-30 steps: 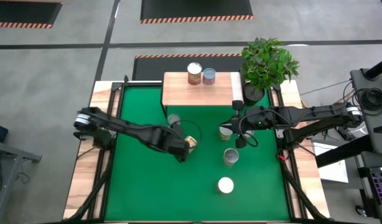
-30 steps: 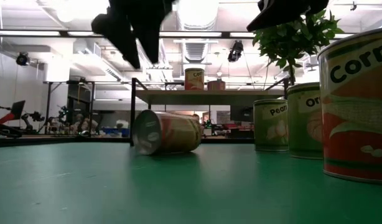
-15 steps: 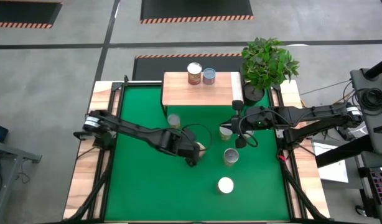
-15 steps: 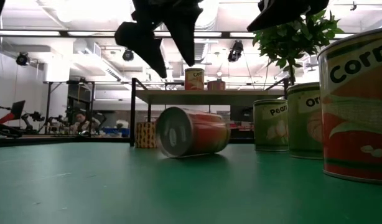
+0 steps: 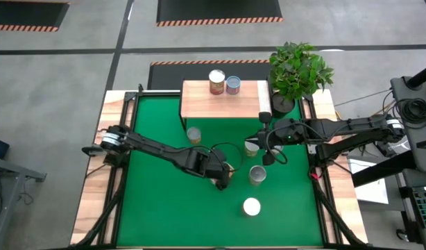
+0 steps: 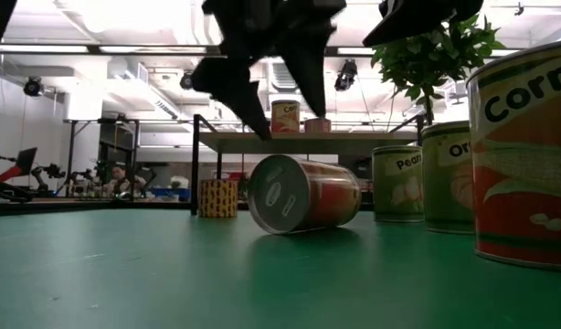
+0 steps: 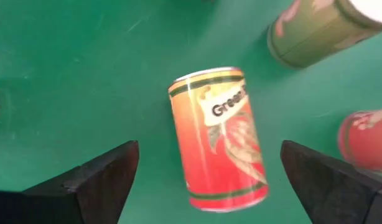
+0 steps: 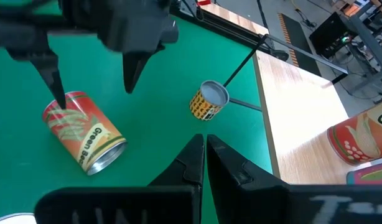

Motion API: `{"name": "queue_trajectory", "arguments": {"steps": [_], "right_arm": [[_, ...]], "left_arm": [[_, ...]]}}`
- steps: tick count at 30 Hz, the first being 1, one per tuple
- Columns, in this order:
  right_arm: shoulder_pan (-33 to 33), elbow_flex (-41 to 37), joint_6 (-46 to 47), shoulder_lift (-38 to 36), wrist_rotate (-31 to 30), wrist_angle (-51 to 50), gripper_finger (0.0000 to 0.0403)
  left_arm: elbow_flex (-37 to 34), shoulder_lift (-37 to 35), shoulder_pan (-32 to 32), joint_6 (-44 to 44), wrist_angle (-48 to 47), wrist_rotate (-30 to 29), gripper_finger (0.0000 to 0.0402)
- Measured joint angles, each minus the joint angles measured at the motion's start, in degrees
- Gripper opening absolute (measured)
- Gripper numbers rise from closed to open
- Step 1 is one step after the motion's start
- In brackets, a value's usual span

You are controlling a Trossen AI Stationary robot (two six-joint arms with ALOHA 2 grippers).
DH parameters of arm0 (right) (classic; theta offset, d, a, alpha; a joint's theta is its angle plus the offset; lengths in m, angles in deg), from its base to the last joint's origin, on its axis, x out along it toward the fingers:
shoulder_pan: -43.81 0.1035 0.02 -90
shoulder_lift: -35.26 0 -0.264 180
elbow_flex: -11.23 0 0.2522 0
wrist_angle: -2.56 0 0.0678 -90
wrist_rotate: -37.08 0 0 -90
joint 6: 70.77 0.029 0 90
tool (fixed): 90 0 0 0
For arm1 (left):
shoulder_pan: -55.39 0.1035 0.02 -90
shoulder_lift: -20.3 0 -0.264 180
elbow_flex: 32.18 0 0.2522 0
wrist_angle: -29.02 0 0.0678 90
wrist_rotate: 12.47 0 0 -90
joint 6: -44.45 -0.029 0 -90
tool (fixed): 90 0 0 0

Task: Pick and place cans onto a shelf
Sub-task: Put the canned green beans on the shelf

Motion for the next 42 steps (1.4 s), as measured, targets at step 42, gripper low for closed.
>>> {"name": "queue_trajectory", "arguments": {"steps": [42], "right_arm": [[0.0,-0.01,0.17,0.09,0.02,0.01,0.0009]], "left_arm": [[0.02,3.58,0.93,-9.86,4.07,-11.41,0.0299]]}}
